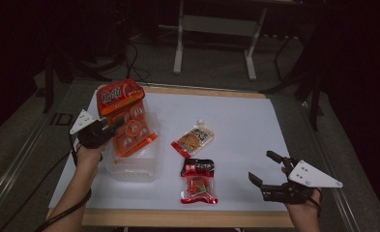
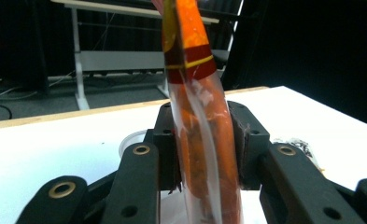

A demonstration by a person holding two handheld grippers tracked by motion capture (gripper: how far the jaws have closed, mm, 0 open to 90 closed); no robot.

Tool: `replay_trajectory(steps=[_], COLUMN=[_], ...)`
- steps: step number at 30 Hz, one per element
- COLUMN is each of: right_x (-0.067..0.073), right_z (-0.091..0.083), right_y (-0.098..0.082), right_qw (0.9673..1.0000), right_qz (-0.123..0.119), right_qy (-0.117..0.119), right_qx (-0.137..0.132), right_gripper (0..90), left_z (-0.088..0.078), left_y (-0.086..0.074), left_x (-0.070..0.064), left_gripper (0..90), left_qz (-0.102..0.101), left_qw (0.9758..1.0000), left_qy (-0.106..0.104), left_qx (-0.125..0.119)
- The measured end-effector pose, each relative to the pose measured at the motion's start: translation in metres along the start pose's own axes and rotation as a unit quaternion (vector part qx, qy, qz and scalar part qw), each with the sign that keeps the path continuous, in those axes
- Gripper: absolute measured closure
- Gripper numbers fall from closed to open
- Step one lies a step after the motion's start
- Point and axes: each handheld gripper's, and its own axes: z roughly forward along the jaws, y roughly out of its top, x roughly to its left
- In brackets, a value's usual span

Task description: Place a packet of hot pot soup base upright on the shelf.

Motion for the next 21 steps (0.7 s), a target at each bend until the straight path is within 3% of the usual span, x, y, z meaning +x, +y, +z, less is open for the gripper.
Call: replay_trajectory(steps=[7,11,16,21], right_x=[0.0,0.0,0.0,0.001], right_z=[0.0,0.0,-0.001,-0.001], right_y=[0.0,0.001,0.001,0.001], right_qw=[1.0,1.0,1.0,1.0], right_qz=[0.0,0.0,0.001,0.003], right_qy=[-0.004,-0.004,-0.004,-0.006], right_qx=[0.0,0.0,-0.004,-0.007], right_gripper=[13.4,13.3,13.3,13.2], left_z=[-0.003,-0.005,-0.011,-0.02], left_y=[0.005,0.01,0.017,0.02], left_x=[-0.005,-0.009,-0.015,-0.018], left_gripper=[46.5,35.0,14.7,2.4], left_qz=[0.023,0.022,0.033,0.021], left_qw=[0.9997,0.9997,0.9993,0.9997], left_qy=[0.008,0.01,0.015,0.007], left_qx=[0.004,0.006,0.005,0.008])
